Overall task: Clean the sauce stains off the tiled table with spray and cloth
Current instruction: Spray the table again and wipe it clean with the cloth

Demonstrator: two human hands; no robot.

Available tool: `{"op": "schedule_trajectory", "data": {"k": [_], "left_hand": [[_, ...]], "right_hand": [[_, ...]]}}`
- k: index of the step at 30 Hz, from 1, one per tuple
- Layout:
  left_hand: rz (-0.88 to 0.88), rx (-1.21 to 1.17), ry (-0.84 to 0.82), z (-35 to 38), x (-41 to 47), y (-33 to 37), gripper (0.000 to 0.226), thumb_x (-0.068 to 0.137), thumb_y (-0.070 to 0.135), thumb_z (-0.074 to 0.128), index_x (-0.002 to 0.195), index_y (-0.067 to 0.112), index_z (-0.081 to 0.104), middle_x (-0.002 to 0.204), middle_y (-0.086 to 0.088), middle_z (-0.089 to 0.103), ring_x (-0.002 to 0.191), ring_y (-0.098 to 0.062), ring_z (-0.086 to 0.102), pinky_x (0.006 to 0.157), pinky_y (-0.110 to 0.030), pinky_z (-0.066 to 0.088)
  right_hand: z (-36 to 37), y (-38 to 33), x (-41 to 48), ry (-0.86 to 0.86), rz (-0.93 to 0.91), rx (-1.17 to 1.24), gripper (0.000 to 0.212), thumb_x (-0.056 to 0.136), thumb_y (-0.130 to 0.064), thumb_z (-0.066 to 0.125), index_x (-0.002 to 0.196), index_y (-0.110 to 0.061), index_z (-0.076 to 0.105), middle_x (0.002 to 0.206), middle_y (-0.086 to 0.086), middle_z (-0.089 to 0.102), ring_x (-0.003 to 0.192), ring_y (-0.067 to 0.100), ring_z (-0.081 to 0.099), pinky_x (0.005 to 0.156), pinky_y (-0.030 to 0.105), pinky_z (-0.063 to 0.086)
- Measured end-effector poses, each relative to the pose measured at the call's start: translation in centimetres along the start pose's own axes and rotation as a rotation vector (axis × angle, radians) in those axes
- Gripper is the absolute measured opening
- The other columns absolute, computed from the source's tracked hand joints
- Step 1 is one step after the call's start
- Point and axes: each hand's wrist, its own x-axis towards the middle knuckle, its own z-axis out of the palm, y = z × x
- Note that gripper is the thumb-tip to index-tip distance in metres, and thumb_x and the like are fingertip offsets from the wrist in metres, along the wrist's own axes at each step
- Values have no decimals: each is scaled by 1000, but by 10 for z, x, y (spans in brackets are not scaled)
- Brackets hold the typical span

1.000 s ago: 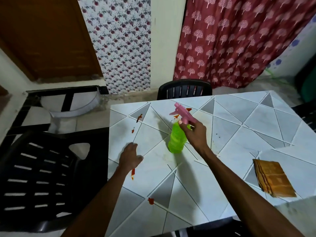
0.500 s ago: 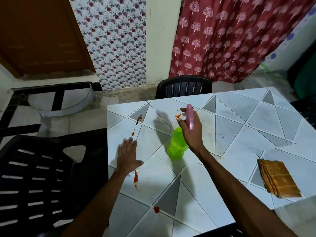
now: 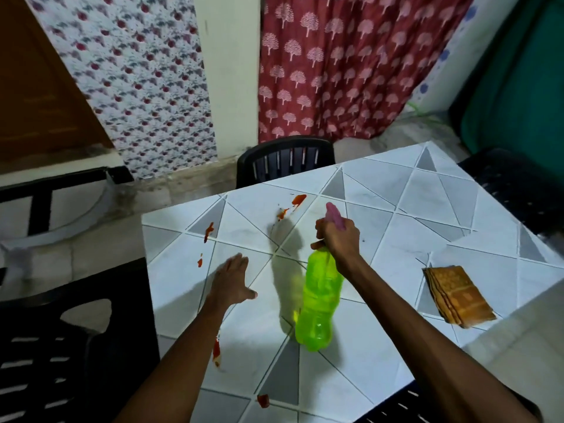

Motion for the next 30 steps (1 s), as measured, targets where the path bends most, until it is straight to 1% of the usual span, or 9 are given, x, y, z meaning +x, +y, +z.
{"op": "schedule_trajectory", "data": {"k": [2, 5, 7, 11, 15, 19, 22, 26, 30], "left_hand": [[-6, 44, -19, 5, 2, 3, 109, 75, 55, 75, 157, 13, 15, 166, -7, 1, 153, -25, 5, 123, -41, 10], [-11, 52, -26, 5, 2, 0, 111, 75, 56, 75, 157, 14, 14, 166, -6, 1, 153, -25, 5, 123, -42, 11], [-14, 45, -25, 4, 3, -3, 112, 73, 59, 75, 157, 16, 15, 166, -4, 2, 153, -24, 6, 122, -43, 13], [-48, 13, -22, 6, 1, -2, 110, 72, 57, 76, 157, 18, 18, 166, -1, 4, 152, -25, 9, 120, -45, 19], [-118, -104, 67, 6, 4, 10, 99, 76, 55, 74, 155, 20, 24, 165, -1, 14, 151, -29, 13, 118, -48, 23], [-113, -133, 200, 10, 15, 15, 90, 79, 58, 68, 152, 20, 31, 162, -1, 24, 148, -26, 21, 115, -49, 27], [-126, -144, 216, 10, 27, 19, 86, 82, 58, 65, 152, 20, 32, 162, -2, 24, 148, -27, 21, 115, -51, 26], [-131, -82, 203, 6, 35, 23, 85, 80, 60, 60, 150, 20, 34, 162, -4, 24, 148, -29, 22, 114, -54, 27], [-99, -49, 212, 6, 36, 20, 85, 74, 56, 62, 147, 19, 39, 159, -5, 29, 146, -30, 25, 112, -54, 29]], "right_hand": [[-13, 7, 16, 2, 84, 3, 7, 72, -15, 64, 79, -17, 64, 81, 9, 69, 49, 27, 69, 82, 61, 59], [-27, 16, 35, -4, 149, 5, 31, 64, -19, 62, 95, -14, 60, 104, 17, 71, 44, 21, 65, 81, 61, 59], [-33, 26, 51, -1, 150, 10, 35, 65, -18, 61, 99, -12, 59, 108, 16, 71, 43, 19, 64, 79, 62, 59], [-36, 28, 71, -23, 188, -4, 52, 62, -25, 58, 111, -10, 61, 109, 19, 70, 44, 26, 65, 75, 55, 62], [-34, 28, 85, -67, 212, -24, 50, 59, -27, 58, 108, -16, 59, 109, 19, 71, 46, 27, 65, 79, 54, 62], [-28, 40, 102, -127, 249, -31, 56, 57, -16, 60, 113, -22, 64, 113, 13, 69, 45, 30, 64, 61, 40, 57], [-23, 42, 112, -143, 267, -64, 59, 60, -16, 60, 119, -19, 66, 110, 10, 71, 45, 30, 64, 67, 46, 60], [-19, 36, 122, -121, 258, -64, 42, 74, -10, 60, 116, -19, 63, 110, 3, 69, 44, 27, 62, 68, 44, 59], [-13, 30, 141, -92, 234, 8, 60, 65, -10, 57, 124, -20, 62, 98, 13, 62, 40, 22, 58, 62, 40, 53]]}}
